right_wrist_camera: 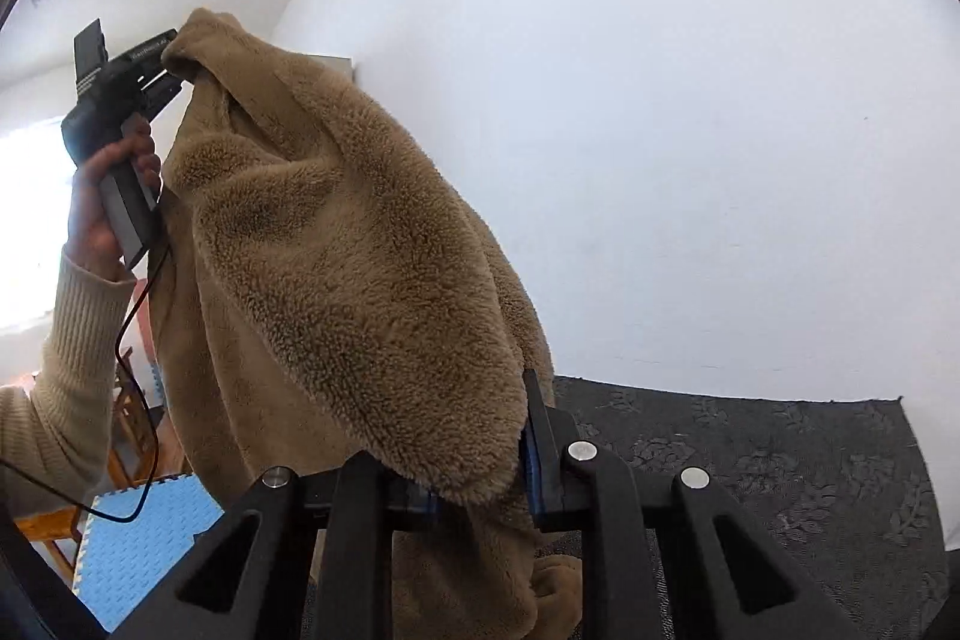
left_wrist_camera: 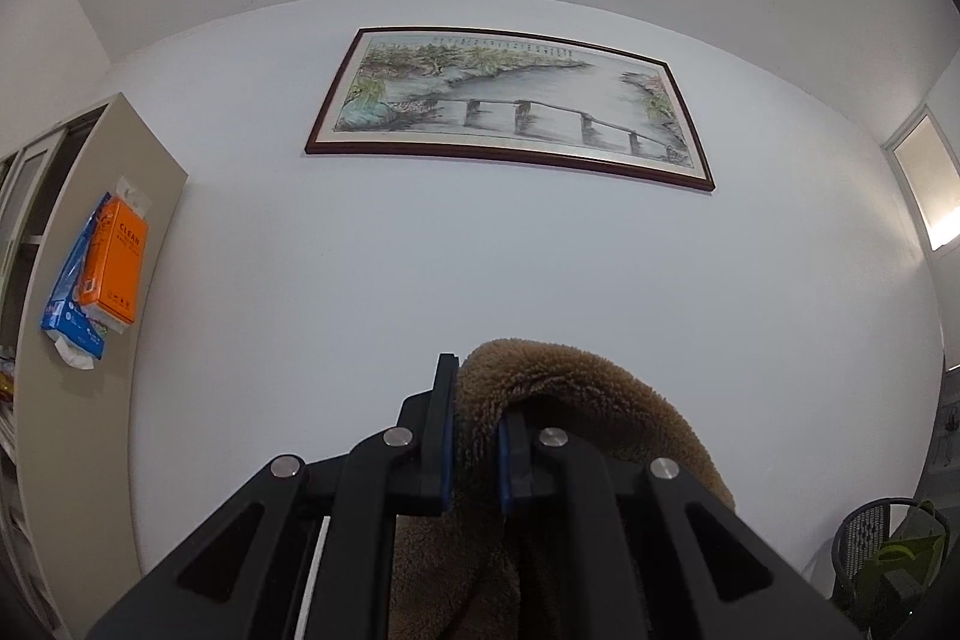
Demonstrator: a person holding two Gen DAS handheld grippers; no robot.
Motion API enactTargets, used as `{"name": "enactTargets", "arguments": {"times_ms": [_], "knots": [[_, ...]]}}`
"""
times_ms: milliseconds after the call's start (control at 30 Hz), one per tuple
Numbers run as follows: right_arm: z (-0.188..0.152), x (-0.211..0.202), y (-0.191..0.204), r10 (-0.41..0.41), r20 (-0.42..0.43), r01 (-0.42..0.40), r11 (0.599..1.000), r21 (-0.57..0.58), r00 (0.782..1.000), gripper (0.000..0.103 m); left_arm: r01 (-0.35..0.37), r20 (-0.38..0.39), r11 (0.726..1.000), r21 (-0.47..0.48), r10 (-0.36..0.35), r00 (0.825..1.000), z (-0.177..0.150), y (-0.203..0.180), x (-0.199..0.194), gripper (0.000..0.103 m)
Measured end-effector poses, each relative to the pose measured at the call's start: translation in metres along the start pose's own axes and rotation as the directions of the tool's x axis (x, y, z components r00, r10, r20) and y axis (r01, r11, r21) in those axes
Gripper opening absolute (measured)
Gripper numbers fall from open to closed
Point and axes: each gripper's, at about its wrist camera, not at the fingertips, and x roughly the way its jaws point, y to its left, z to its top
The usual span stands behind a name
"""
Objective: Fold clothes
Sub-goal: 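Hold the blanket edges up with both grippers, letting it hang and shake out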
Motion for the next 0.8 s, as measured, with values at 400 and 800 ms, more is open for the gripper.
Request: {"name": "enactTargets", "arguments": {"times_ms": [400, 800], "knots": [[0.084, -0.073, 0.004, -0.019, 0.2, 0.002, 0.996, 0.089, 0.98, 0.021, -0.032, 0.052, 0.999, -0.017, 0.033, 0.998, 0.03, 0.029, -0.017, 0.012], [0.145, -0.178, 0.151, -0.431, 0.654, 0.634, 0.767, -0.097, 0.622, 0.021, 0.021, 0.216, 0.999, 0.03, -0.027, 0.976, 0.068, 0.016, -0.077, 0.017]]}}
